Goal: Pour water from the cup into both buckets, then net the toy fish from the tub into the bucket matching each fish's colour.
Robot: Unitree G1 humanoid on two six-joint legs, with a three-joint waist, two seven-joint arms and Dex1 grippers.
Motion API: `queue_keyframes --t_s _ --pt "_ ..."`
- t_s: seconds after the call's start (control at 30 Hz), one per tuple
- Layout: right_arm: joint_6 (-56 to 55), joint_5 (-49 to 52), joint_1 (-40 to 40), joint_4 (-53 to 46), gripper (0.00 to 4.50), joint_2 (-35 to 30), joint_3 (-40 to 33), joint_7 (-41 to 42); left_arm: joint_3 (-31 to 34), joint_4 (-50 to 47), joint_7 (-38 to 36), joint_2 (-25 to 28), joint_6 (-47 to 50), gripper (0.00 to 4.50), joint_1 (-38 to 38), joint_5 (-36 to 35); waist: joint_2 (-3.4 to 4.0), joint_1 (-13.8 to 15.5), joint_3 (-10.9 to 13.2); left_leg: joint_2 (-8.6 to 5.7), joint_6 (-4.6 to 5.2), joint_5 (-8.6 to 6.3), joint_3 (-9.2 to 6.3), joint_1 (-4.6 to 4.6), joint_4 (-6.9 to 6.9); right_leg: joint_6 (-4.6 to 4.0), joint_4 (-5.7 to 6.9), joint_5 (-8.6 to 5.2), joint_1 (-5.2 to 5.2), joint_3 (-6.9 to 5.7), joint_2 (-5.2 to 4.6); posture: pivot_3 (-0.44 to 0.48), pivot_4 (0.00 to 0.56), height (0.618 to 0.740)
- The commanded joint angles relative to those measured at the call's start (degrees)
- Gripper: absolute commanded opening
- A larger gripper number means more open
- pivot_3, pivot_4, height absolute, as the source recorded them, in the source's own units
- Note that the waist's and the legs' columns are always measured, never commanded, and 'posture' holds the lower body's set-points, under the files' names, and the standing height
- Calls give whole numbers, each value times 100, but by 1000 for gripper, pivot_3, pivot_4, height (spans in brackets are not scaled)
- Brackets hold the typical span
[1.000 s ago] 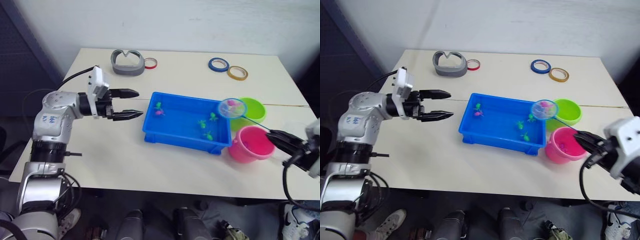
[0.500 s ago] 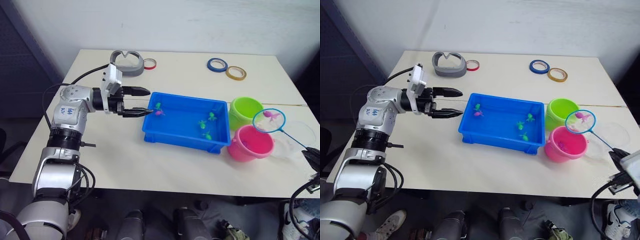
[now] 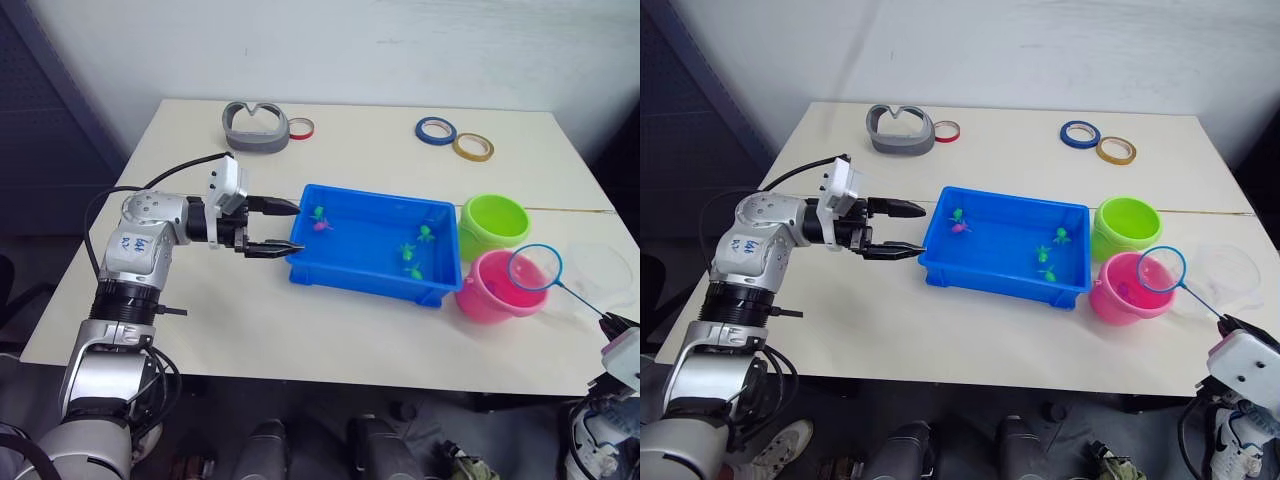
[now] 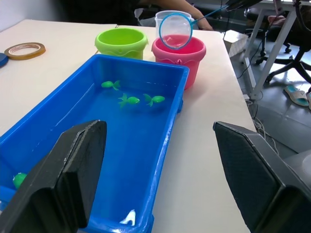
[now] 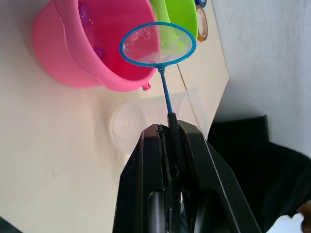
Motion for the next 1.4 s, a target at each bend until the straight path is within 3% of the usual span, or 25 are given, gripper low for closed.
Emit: queue_keyframes --t_s 0.03,0.27,0.43,0.57,0.8,0.97,1.1,1.4 --pt "-275 -27 51 46 0 -46 -144 -22 127 -315 56 87 101 3841 40 -134 0 1 0 0 0 0 -1 0 1 0 1 0 0 0 0 0 150 740" --pt "-278 201 25 -39 0 -51 -271 144 152 -384 112 75 169 3841 90 -140 0 1 0 0 0 0 -1 8 6 0 0 0 13 0 0 0 150 740" --pt "186 670 -54 -417 0 -73 -410 408 178 -373 141 93 161 3841 101 -146 0 -8 0 2 1 -2 -3 87 -16 -1 -22 -1 96 1 -2 0 150 740" --pt "1084 1383 -358 -987 0 -353 -465 782 252 -332 204 131 176 3841 71 -161 0 -17 0 2 1 -2 -2 87 -13 -2 -20 -1 95 2 -6 0 150 740" --pt "2775 2595 -1610 -1420 0 -1034 78 879 358 -627 434 222 306 3841 281 -199 0 -9 0 11 0 -2 -15 86 -8 -2 -14 0 95 4 -10 0 150 740" --pt "3620 3084 -2762 -1107 0 -1451 1195 788 551 -1126 807 369 583 3841 632 -262 -1 -13 0 8 0 -2 -14 80 -2 -2 -18 0 94 5 -19 0 150 740" --pt "4913 3498 -3726 -826 0 -1700 2350 677 727 -1494 1248 597 804 3841 1048 -155 0 -39 0 11 0 -2 -17 77 -2 -6 -18 2 90 16 -28 0 150 740" --pt "5759 3398 -5084 -282 0 -1398 3923 327 1185 -1908 1862 1073 1229 3841 1665 -181 0 -28 0 5 0 -3 -25 66 -12 -8 -25 2 78 6 -44 0 150 740"
